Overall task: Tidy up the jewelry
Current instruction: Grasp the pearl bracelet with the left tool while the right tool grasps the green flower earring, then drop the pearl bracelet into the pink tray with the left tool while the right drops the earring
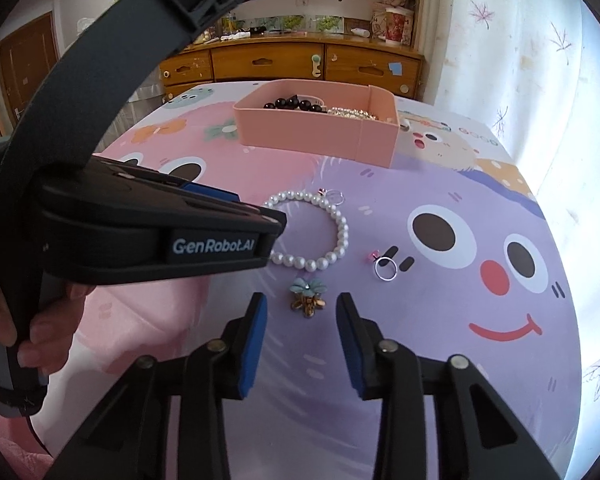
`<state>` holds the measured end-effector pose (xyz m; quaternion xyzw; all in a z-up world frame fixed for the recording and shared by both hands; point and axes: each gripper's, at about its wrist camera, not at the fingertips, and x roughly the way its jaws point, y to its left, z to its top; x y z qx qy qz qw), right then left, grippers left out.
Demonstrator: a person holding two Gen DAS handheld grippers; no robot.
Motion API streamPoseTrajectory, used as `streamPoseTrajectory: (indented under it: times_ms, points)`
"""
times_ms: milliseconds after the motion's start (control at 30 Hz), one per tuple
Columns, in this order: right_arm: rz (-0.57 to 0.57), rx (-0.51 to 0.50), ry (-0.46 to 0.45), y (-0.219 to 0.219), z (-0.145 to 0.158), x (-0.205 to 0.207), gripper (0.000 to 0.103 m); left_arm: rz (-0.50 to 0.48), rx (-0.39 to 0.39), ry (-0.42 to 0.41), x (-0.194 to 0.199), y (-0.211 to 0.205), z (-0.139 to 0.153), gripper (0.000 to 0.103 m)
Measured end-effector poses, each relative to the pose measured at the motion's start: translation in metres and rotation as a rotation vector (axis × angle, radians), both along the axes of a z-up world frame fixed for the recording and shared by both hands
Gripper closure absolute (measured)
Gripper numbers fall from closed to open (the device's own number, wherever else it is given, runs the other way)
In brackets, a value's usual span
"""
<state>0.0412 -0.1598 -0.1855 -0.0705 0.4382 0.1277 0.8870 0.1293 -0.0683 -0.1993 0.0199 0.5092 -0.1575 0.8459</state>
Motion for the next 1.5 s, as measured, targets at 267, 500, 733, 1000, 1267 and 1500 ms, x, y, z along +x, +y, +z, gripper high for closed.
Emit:
streamPoseTrajectory:
  times_ms: [267, 500, 733, 1000, 1267, 1500]
  points:
    - [0.010, 0.013, 0.033, 0.001, -0.005, 0.005, 0.077, -0.019, 0.041, -0.009, 0.002, -0.004, -0.005, 0.077]
    - [0.005, 0.032, 0.045, -0.002, -0.008, 0.014, 0.077, -0.025, 0.036, -0.009, 0.002, -0.002, -0.004, 0.094]
    - [-0.013, 0.035, 0.047, -0.004, -0.007, 0.021, 0.082, -0.004, -0.008, 0.015, 0.003, 0.004, -0.004, 0.097]
    - [-0.044, 0.068, 0.045, -0.010, -0.001, 0.029, 0.082, -0.008, -0.048, 0.041, 0.004, 0.008, -0.002, 0.097]
    - [-0.078, 0.091, 0.010, -0.014, 0.018, 0.042, 0.083, -0.008, -0.080, 0.010, 0.006, 0.022, 0.021, 0.098]
    - [-0.100, 0.115, -0.030, -0.017, 0.042, 0.057, 0.083, -0.045, -0.087, -0.052, 0.012, 0.028, 0.061, 0.098]
